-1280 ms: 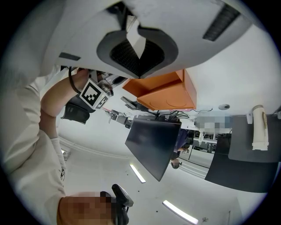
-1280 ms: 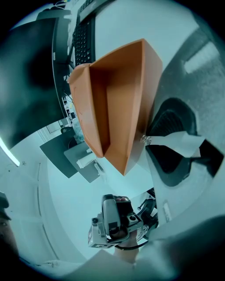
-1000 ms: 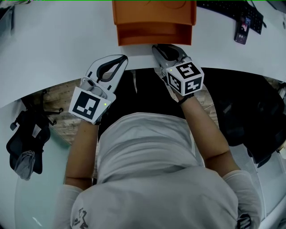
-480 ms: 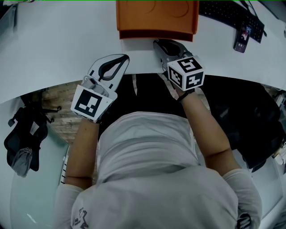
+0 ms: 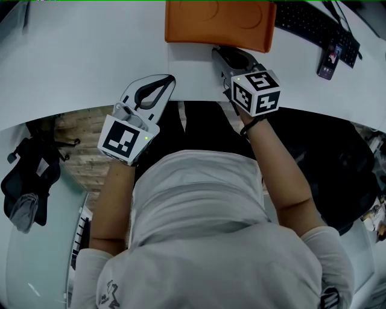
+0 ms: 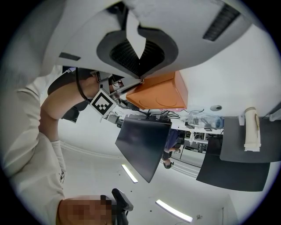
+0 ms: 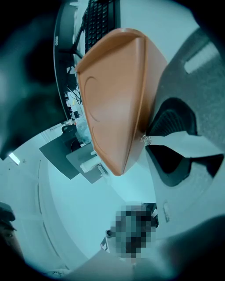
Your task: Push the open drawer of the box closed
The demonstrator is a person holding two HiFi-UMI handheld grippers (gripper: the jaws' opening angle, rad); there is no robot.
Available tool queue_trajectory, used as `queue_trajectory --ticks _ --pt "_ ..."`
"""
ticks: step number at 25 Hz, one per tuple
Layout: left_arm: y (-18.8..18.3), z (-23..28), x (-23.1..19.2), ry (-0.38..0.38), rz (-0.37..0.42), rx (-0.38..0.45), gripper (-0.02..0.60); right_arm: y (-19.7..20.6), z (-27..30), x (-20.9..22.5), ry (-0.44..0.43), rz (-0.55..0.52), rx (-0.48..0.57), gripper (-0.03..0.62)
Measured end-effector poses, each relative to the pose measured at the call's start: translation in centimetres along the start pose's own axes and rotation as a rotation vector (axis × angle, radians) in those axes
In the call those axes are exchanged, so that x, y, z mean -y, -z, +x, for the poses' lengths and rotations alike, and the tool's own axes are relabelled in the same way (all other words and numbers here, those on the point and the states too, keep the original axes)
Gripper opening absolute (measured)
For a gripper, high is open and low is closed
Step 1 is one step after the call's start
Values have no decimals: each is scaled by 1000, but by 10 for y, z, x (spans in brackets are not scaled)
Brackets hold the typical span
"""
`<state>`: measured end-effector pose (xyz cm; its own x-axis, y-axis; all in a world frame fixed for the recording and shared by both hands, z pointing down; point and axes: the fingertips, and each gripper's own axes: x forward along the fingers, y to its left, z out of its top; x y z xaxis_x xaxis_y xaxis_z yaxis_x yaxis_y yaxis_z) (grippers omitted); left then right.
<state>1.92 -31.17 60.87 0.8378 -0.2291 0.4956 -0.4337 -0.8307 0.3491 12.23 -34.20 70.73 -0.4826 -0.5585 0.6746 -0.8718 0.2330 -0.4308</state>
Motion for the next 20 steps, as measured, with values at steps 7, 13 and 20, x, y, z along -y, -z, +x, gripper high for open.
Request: queue_trajectory --ticks 7,13,20 --pt "3 -1 1 -5 6 2 -2 -2 2 0 -8 2 0 64" --pt "4 -3 3 -1 8 0 -2 -3 0 2 7 0 4 70" --pt "-1 -20 13 9 47 11 -2 -4 -16 -8 33 -9 24 89"
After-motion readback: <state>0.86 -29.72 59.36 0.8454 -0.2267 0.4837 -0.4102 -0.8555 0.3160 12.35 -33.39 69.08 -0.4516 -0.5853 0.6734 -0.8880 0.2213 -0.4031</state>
